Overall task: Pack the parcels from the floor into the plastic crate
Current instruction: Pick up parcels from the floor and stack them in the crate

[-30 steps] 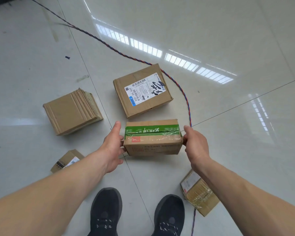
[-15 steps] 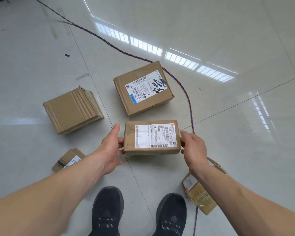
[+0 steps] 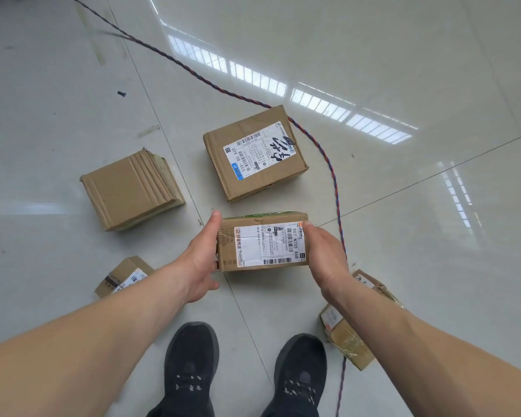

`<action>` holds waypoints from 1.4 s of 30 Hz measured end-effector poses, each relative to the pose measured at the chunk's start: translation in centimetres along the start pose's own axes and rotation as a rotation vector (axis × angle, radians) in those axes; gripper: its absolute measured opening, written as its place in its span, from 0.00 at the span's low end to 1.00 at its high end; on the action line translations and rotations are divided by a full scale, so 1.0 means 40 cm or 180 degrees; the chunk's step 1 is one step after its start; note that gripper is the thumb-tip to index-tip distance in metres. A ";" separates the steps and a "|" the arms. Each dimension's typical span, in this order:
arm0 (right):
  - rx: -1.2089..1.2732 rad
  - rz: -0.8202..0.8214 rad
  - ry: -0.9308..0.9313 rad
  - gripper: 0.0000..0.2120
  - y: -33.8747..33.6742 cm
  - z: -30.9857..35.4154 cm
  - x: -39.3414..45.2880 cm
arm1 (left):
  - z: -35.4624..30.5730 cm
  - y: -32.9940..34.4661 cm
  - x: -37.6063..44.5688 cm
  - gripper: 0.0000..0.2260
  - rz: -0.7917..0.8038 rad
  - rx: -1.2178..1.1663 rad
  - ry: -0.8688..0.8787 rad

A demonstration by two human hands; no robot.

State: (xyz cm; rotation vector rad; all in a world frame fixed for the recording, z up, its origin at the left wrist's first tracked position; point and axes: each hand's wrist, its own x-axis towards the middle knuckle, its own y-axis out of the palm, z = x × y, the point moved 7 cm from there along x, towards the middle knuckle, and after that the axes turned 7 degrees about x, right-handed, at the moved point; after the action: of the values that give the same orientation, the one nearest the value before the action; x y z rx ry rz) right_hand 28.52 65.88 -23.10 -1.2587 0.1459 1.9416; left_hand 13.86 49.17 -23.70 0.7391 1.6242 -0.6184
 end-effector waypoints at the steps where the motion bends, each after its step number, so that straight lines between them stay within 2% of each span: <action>1: -0.0052 -0.0023 -0.0027 0.20 -0.004 0.014 -0.013 | -0.006 -0.006 -0.018 0.25 -0.0019 0.0020 0.0008; 6: -0.0057 -0.0260 -0.0105 0.26 -0.050 0.125 -0.128 | -0.062 -0.033 -0.169 0.23 -0.0063 0.0037 0.0150; 10: 0.0010 -0.0487 -0.0192 0.32 -0.102 0.257 -0.270 | -0.104 -0.056 -0.346 0.27 -0.0013 -0.0058 0.0280; 18: -0.0016 -0.0377 -0.0373 0.41 -0.178 0.555 -0.626 | -0.186 -0.136 -0.804 0.27 -0.0055 -0.0194 0.0613; 28: -0.0365 -0.0251 -0.1108 0.37 -0.201 0.849 -1.056 | -0.228 -0.256 -1.352 0.22 -0.0422 -0.0309 0.1244; 32: -0.0513 -0.0078 -0.1549 0.29 -0.198 0.934 -1.189 | -0.198 -0.306 -1.502 0.29 -0.0637 -0.0448 0.1435; 34: -0.0630 0.0026 -0.1722 0.30 -0.188 0.965 -1.255 | -0.179 -0.329 -1.567 0.30 -0.0757 -0.0574 0.1519; 38: -0.0759 0.0244 -0.1918 0.38 -0.150 1.011 -1.375 | -0.141 -0.364 -1.691 0.23 -0.0891 -0.0799 0.1718; 42: -0.0863 0.0459 -0.2169 0.35 -0.088 1.051 -1.492 | -0.074 -0.423 -1.801 0.25 -0.1064 -0.1046 0.1854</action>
State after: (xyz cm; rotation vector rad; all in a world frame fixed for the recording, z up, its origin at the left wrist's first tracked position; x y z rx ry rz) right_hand 11.75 55.49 47.30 -0.6912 -0.3932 2.4662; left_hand 7.23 30.80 47.75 0.4204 2.3506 -0.3635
